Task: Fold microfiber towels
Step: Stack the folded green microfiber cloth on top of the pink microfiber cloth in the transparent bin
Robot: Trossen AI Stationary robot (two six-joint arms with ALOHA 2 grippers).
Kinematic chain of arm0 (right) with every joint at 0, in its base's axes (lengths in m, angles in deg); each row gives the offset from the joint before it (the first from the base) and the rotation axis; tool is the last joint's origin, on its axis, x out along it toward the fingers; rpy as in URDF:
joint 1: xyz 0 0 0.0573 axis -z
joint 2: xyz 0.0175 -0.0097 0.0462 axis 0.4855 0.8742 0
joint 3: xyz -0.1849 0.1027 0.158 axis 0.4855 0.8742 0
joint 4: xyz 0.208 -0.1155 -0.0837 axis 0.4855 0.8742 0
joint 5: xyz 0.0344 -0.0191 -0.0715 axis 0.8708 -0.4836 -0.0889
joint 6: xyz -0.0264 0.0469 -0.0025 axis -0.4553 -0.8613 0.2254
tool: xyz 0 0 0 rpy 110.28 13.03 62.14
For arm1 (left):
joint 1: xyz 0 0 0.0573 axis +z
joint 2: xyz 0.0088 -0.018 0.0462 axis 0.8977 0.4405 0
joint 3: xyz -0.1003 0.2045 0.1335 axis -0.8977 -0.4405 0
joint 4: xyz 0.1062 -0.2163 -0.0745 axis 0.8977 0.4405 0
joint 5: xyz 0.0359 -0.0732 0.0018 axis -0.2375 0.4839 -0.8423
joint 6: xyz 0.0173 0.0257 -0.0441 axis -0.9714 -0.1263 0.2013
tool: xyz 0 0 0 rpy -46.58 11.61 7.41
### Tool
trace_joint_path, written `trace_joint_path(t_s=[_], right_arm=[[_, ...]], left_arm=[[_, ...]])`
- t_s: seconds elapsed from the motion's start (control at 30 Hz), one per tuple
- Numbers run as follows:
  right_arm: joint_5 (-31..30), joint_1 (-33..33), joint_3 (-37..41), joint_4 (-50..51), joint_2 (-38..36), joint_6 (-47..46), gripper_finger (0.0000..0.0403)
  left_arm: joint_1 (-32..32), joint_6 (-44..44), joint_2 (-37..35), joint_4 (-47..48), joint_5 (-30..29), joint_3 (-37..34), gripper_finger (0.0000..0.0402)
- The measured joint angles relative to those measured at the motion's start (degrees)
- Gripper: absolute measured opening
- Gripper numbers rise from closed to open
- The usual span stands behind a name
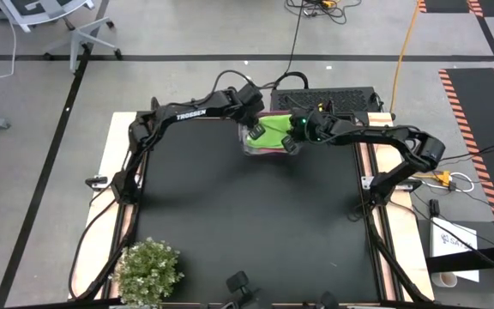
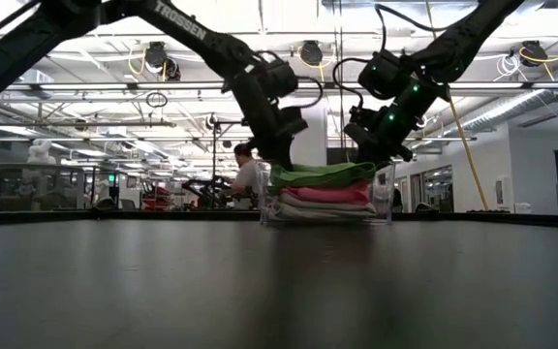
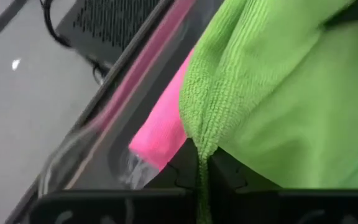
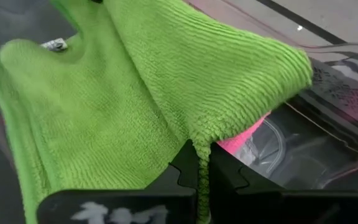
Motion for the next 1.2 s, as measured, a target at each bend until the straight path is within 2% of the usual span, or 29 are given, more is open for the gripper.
trace_joint_path(t_s=[0.23, 0.5, 0.67, 0.77, 0.97, 1.2], right_arm=[[1.56, 0.15, 0.00, 0.69, 0.06, 3.86, 0.0010], [2.72, 0.09, 0.00, 0.59, 0.04, 5.74, 0.0091], [1.24, 0.11, 0.11, 1.13, -1.63, 7.93, 0.0123], [1.24, 0.13, 0.11, 1.26, -3.90, 8.43, 0.0131], [1.24, 0.02, 0.09, 0.80, -10.03, 9.04, 0.0131], [3.25, 0.02, -0.02, 0.17, -12.29, 8.26, 0.0130]], left_arm=[[-1.08, -2.53, 1.20, -0.18, -5.58, 0.00, 0.0059], [-2.14, -4.63, -2.22, -0.64, -9.48, 0.00, 0.0109], [-2.87, -7.03, -4.82, -1.29, -14.04, 0.02, 0.0132], [-3.09, -6.01, -5.39, -0.54, -16.15, 0.02, 0.0143], [-4.82, -3.37, -7.21, 0.08, -15.78, 0.07, 0.0149], [-9.60, 0.72, -7.97, 4.57, -15.72, 0.07, 0.0149]])
